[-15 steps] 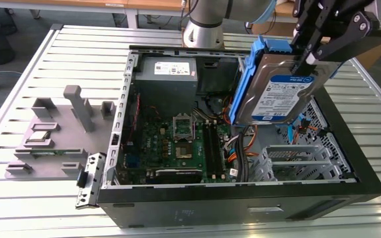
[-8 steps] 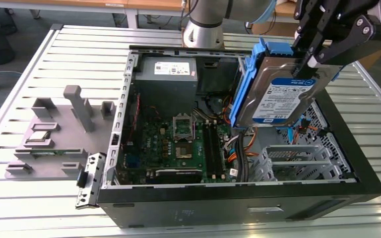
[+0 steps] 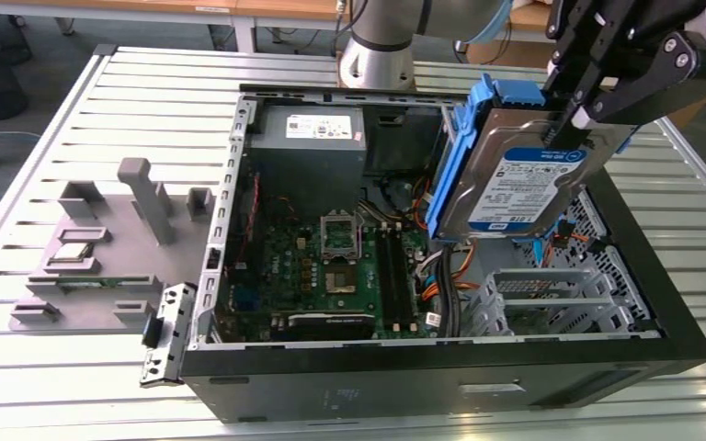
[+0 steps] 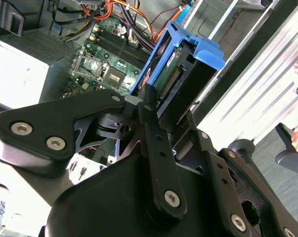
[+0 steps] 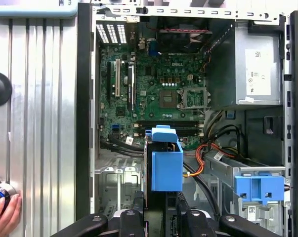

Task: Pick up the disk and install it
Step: 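Insert the disk into the insertion slot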

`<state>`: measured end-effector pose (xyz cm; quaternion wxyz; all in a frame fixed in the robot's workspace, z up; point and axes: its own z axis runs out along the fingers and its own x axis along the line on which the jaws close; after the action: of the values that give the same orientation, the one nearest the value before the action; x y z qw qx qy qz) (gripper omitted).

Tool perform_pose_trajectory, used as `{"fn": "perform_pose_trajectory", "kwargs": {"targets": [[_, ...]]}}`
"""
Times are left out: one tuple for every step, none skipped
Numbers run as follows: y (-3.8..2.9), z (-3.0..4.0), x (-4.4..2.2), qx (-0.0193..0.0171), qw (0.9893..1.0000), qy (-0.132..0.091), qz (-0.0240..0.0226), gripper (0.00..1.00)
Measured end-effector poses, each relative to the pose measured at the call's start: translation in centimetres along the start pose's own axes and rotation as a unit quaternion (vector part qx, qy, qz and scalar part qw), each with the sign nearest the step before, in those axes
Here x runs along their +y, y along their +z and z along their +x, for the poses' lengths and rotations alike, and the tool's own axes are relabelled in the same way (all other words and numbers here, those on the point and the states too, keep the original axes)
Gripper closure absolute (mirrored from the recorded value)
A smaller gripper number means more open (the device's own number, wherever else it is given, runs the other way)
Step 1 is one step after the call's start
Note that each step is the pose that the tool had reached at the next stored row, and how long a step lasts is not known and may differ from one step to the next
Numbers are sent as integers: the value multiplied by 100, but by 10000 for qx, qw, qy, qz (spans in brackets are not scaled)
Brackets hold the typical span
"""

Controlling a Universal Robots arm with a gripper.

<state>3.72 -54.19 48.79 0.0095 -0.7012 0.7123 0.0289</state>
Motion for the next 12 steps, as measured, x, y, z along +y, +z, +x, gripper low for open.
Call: {"fn": "perform_pose_trajectory", "kwargs": {"targets": [[0, 1, 0, -1, 10000, 0, 0, 65], [1, 1, 0, -1, 10000, 0, 0, 65], [1, 2, 0, -1, 10000, 0, 0, 65], [0, 3, 0, 0, 10000, 0, 0, 65], [0, 4, 0, 0, 10000, 0, 0, 65], [0, 5, 0, 0, 10000, 0, 0, 65], [0, 5, 0, 0, 10000, 0, 0, 65], [0, 5, 0, -1, 10000, 0, 0, 65], [0, 5, 0, 0, 10000, 0, 0, 65], [1, 5, 0, 0, 10000, 0, 0, 65], [5, 5, 0, 0, 10000, 0, 0, 65], [10, 6, 0, 0, 10000, 0, 0, 65]]}}
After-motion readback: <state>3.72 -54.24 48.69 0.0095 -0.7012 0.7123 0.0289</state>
